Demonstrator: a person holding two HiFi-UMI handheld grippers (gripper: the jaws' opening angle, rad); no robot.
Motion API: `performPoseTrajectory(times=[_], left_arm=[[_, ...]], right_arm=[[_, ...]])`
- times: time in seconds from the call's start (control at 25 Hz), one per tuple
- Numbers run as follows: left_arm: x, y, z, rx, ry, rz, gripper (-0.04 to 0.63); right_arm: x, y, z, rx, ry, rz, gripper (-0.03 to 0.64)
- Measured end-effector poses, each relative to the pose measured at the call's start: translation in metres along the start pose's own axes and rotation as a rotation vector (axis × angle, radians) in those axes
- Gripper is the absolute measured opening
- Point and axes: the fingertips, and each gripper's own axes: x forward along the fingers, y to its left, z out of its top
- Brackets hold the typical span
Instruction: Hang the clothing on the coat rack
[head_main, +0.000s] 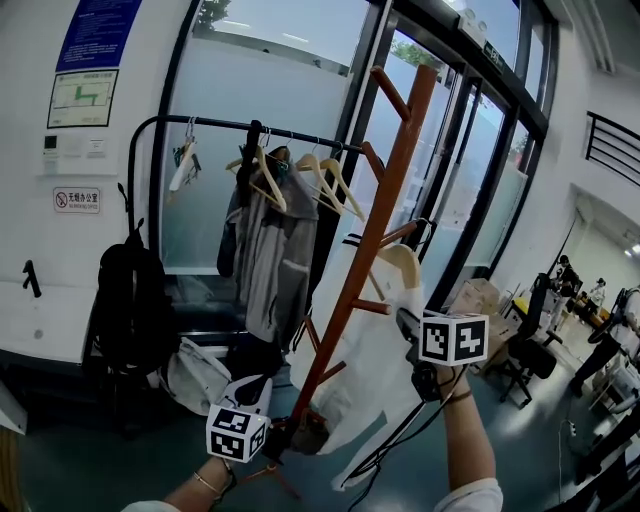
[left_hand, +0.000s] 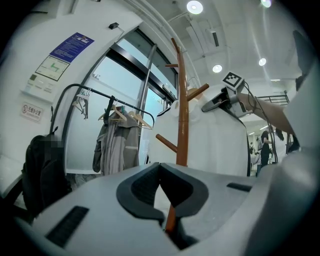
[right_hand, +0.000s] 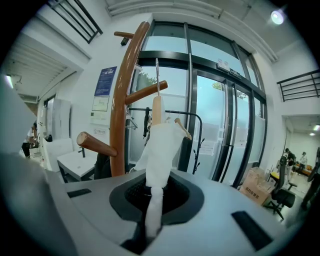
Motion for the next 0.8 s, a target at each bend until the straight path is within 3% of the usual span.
performPoseTrajectory(times=[0.8], left_arm=[[0.003, 0.015, -0.017, -0.030, 0.026, 0.020, 0.008]], right_arm=[[0.024, 0.019, -0.008, -0.004, 0.021, 0.061, 0.040]])
